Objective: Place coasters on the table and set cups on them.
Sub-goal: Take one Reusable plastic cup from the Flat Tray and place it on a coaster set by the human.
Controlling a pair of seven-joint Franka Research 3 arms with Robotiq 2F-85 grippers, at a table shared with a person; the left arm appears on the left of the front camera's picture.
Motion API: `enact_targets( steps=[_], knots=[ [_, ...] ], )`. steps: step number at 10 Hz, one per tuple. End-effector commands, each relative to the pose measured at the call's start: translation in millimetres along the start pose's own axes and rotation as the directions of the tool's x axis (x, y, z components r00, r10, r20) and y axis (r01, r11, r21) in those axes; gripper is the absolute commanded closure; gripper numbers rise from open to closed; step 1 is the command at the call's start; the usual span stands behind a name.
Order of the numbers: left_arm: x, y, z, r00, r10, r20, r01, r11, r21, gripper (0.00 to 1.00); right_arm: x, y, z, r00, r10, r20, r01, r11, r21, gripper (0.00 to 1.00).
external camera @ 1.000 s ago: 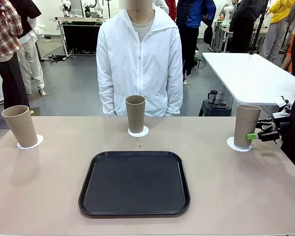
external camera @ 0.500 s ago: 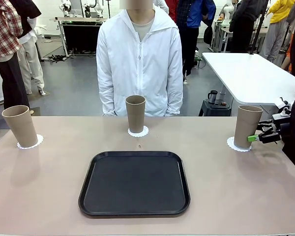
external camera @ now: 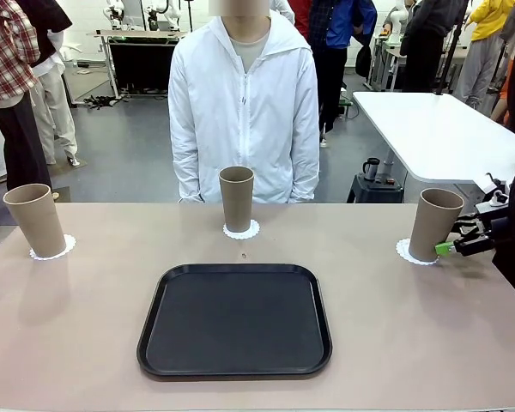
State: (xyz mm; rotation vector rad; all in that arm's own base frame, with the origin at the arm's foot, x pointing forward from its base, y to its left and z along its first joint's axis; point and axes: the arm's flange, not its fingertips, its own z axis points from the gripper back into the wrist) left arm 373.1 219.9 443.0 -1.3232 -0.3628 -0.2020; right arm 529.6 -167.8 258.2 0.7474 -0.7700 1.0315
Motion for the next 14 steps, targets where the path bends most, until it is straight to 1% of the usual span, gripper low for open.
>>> enact_targets(
  steps=[1,3,5,6,7,8,9,10,11,12,13,14],
  knots=[
    [0,-1,0,1.000,0.007,0.005,-0.007,1.000,0.002,0.00,10,19,4,0.996,-0.041,-0.083,0.039,0.999,-0.030,0.00],
    [0,-1,0,1.000,0.007,0.005,-0.007,1.000,0.002,0.00,16,37,17,0.976,-0.084,-0.199,0.069,0.994,-0.083,0.00],
    [0,-1,0,1.000,0.007,0.005,-0.007,1.000,0.002,0.00,32,60,31,0.940,-0.145,-0.307,0.108,0.985,-0.135,0.00],
    [0,-1,0,1.000,0.007,0.005,-0.007,1.000,0.002,0.00,52,78,37,0.929,-0.198,-0.312,0.151,0.974,-0.169,0.00],
    [0,-1,0,1.000,0.007,0.005,-0.007,1.000,0.002,0.00,74,97,40,0.929,-0.205,-0.310,0.149,0.970,-0.194,0.00],
    [0,-1,0,1.000,0.007,0.005,-0.007,1.000,0.002,0.00,95,117,42,0.913,-0.219,-0.345,0.146,0.963,-0.225,0.00],
    [0,-1,0,1.000,0.007,0.005,-0.007,1.000,0.002,0.00,113,134,43,0.869,-0.267,-0.417,0.155,0.946,-0.284,0.00],
    [0,-1,0,1.000,0.007,0.005,-0.007,1.000,0.002,0.00,129,149,47,0.806,-0.318,-0.499,0.153,0.927,-0.344,0.00],
    [0,-1,0,1.000,0.007,0.005,-0.007,1.000,0.002,0.00,150,165,52,0.744,-0.360,-0.562,0.134,0.906,-0.402,0.00],
    [0,-1,0,1.000,0.007,0.005,-0.007,1.000,0.002,0.00,172,178,55,0.725,-0.373,-0.579,0.116,0.895,-0.431,0.00],
    [0,-1,0,1.000,0.007,0.005,-0.007,1.000,0.002,0.00,190,190,56,0.692,-0.373,-0.618,0.098,0.897,-0.432,0.00],
    [0,-1,0,1.000,0.007,0.005,-0.007,1.000,0.002,0.00,206,192,54,0.679,-0.358,-0.641,0.085,0.905,-0.416,0.00]
  ],
)
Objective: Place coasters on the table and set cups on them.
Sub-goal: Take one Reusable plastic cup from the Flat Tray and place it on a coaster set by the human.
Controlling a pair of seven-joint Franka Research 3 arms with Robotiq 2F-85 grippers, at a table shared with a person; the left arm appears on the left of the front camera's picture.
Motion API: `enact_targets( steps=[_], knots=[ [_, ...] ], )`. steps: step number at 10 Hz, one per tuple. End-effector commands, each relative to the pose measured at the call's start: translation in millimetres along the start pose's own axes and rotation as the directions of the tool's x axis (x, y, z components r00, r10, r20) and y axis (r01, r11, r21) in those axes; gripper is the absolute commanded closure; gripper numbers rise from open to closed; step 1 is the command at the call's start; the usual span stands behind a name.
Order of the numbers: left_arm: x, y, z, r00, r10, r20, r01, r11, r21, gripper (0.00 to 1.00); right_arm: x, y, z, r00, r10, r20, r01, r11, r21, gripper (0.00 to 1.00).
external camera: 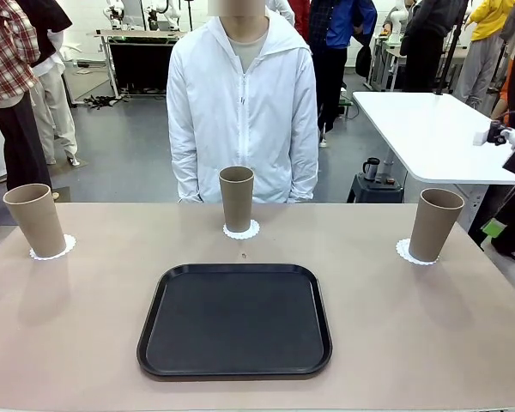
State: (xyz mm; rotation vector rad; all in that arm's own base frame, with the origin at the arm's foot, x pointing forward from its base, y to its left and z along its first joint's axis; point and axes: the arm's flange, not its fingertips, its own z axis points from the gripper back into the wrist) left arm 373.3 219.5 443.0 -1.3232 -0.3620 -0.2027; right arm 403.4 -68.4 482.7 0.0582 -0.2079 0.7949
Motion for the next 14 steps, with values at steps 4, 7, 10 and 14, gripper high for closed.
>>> enact_targets(
  steps=[4,7,10,14],
  knots=[
    [-1,-1,0,1.000,0.007,0.006,-0.007,1.000,0.002,0.00,0,0,0,1.000,0.000,0.000,0.000,1.000,0.000,0.00],
    [-1,-1,0,1.000,0.007,0.006,-0.007,1.000,0.002,0.00,0,0,0,1.000,0.000,0.000,0.000,1.000,0.000,0.00],
    [-1,-1,0,1.000,0.007,0.006,-0.007,1.000,0.002,0.00,0,0,0,1.000,0.000,0.000,0.000,1.000,0.000,0.00],
    [-1,-1,0,1.000,0.007,0.006,-0.007,1.000,0.002,0.00,-28,16,47,0.971,-0.127,0.201,0.104,0.987,0.123,0.00]
  ],
)
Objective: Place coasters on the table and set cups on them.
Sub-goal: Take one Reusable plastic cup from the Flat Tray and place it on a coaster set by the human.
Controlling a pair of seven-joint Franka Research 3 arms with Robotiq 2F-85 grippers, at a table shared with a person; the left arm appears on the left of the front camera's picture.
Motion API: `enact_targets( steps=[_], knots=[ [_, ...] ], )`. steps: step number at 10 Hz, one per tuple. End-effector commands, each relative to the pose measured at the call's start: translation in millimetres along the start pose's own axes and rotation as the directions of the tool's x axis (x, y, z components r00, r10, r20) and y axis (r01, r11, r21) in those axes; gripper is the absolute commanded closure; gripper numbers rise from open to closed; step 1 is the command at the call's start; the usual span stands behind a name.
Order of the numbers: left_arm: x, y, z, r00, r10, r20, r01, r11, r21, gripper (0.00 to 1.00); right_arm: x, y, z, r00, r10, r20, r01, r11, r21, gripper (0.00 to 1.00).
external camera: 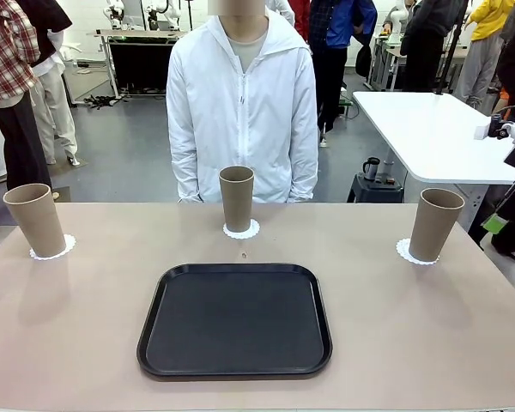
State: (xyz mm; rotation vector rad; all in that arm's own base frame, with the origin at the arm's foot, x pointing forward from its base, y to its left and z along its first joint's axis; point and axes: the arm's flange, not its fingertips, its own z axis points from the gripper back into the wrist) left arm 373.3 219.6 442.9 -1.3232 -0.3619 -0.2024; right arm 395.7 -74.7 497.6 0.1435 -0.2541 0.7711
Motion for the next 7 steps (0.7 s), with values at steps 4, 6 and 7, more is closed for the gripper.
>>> enact_targets(
  steps=[4,6,7],
  knots=[
    [-1,-2,0,1.000,0.007,0.006,-0.007,1.000,0.002,0.00,-103,-40,110,0.714,-0.696,0.068,0.530,0.602,0.598,0.00],
    [-1,-2,0,1.000,0.007,0.006,-0.007,1.000,0.002,0.00,-157,-87,88,0.661,-0.750,-0.020,0.473,0.396,0.787,0.00],
    [-1,-2,0,1.000,0.007,0.006,-0.007,1.000,0.002,0.00,-174,-104,74,0.640,-0.768,0.012,0.375,0.326,0.868,0.00]
  ],
)
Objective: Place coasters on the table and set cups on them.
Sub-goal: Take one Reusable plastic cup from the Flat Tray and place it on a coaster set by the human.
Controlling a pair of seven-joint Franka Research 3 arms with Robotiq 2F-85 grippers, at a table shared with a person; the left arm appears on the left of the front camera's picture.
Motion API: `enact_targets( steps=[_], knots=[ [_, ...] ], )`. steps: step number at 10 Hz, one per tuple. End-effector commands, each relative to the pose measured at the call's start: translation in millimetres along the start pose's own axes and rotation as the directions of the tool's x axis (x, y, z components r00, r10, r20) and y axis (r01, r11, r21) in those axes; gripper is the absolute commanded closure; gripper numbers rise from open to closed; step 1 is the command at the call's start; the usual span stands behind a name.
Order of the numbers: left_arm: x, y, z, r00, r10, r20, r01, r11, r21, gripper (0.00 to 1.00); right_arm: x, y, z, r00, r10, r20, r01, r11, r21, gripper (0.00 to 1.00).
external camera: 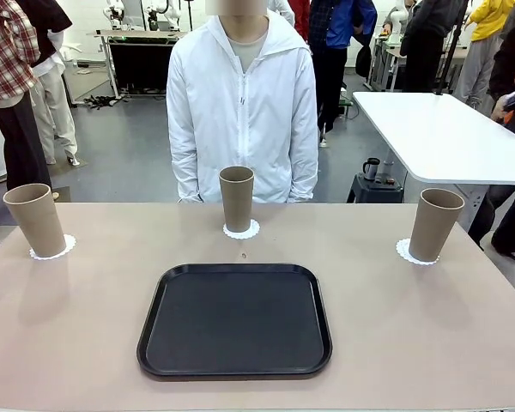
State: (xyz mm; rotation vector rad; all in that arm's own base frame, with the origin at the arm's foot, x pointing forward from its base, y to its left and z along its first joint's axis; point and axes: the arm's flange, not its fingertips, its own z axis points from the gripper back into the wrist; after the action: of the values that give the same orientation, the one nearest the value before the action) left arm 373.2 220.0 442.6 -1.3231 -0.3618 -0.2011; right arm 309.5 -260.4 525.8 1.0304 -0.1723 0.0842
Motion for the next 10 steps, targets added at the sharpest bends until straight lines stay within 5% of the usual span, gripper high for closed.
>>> enact_targets(
  steps=[1,4,6,7,10],
  knots=[
    [0,-2,0,1.000,0.006,0.006,-0.006,1.000,0.001,0.00,26,-45,14,0.991,-0.067,0.118,0.023,0.939,0.343,0.00],
    [0,-2,0,1.000,0.006,0.006,-0.006,1.000,0.001,0.00,21,-84,7,0.992,-0.064,0.108,0.003,0.871,0.491,0.00],
    [0,-2,0,1.000,0.006,0.006,-0.006,1.000,0.001,0.00,20,-84,5,0.984,-0.029,0.178,-0.046,0.914,0.404,0.00],
    [0,-2,0,1.000,0.006,0.006,-0.006,1.000,0.001,0.00,16,-89,-13,0.986,-0.098,0.135,0.019,0.871,0.492,0.00],
    [0,-2,0,1.000,0.006,0.006,-0.006,1.000,0.001,0.00,16,-89,-13,0.986,-0.098,0.135,0.019,0.871,0.492,0.00]
  ],
)
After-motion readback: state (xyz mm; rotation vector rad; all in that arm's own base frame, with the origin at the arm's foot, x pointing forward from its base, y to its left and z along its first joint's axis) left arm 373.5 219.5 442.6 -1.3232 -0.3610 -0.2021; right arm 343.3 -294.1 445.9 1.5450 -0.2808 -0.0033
